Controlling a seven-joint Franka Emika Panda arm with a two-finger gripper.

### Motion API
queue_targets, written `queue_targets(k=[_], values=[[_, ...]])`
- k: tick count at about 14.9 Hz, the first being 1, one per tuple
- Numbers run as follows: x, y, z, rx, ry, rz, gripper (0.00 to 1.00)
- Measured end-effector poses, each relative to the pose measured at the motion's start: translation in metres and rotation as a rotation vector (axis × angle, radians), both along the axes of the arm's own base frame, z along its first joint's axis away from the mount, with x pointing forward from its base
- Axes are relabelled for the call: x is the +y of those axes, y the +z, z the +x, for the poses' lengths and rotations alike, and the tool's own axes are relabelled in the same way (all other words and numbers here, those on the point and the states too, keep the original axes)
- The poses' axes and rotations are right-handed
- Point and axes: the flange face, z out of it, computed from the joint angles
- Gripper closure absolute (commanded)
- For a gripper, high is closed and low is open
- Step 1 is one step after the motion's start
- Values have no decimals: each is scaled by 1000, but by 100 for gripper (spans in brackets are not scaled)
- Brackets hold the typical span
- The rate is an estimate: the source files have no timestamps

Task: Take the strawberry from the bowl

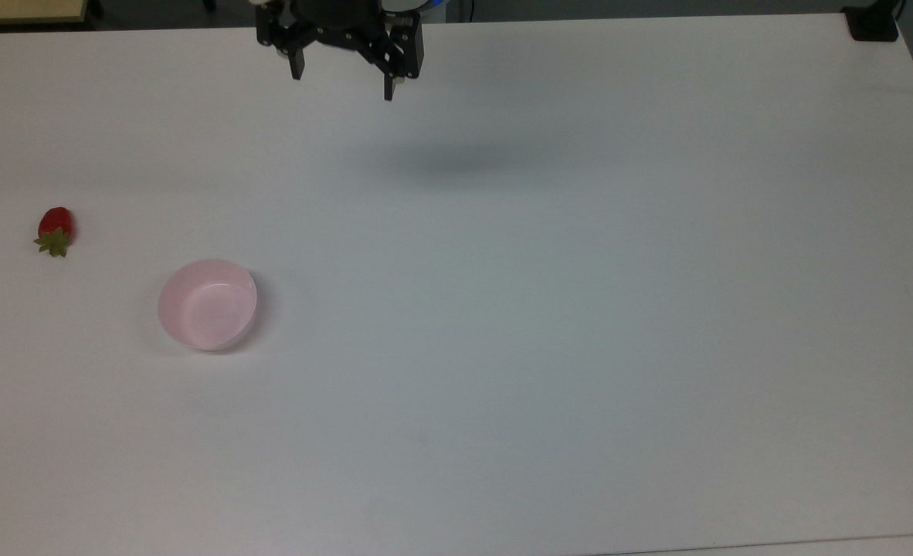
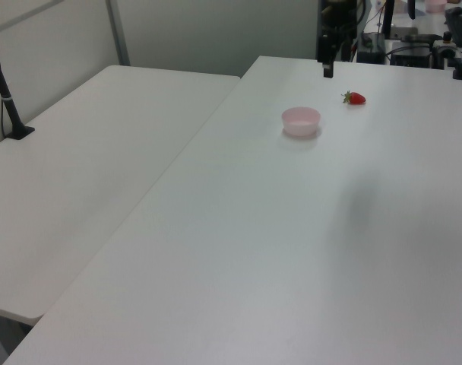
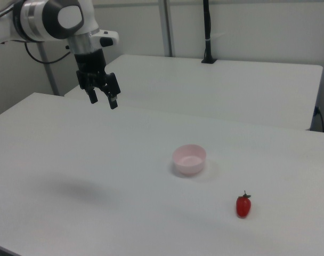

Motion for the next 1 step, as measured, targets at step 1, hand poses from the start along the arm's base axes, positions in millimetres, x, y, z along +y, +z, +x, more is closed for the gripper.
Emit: queue_targets(k=[1], values=[[0,3,-4,-3,0,0,0]])
